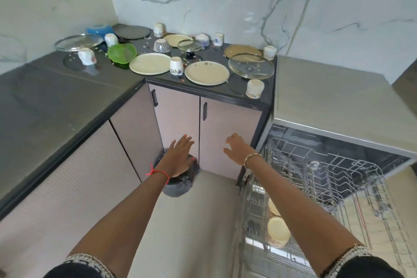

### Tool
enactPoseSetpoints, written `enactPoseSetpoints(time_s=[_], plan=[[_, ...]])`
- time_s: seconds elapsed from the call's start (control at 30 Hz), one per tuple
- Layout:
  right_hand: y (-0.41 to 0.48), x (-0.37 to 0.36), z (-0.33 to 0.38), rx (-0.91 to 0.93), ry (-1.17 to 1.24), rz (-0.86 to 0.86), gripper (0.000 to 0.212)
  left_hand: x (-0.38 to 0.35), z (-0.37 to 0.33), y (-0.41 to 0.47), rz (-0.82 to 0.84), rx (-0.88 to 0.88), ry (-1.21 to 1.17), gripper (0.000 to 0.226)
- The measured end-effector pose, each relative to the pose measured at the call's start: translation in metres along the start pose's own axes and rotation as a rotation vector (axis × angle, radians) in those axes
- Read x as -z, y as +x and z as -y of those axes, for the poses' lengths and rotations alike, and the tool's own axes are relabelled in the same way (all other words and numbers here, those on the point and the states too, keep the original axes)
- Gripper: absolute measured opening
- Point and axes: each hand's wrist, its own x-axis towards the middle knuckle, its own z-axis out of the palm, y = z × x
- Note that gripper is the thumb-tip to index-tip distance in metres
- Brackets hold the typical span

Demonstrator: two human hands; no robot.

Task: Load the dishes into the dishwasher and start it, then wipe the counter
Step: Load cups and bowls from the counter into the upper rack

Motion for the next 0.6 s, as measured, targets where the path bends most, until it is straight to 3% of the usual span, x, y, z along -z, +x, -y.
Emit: enactPoseSetpoints(time_s=[0.27,0.6], plan=[[0.055,0.035,-0.009,-0.073,0.015,-0.19,0.045,0.014,0.029,0.065,-0.002,-0.051,-0.031,0.059],[0.149,0.086,-0.079,-0.191,0.125,-0.433,0.054,0.026,0.019,0.193,-0.022,-0.149,-0.038,0.06]])
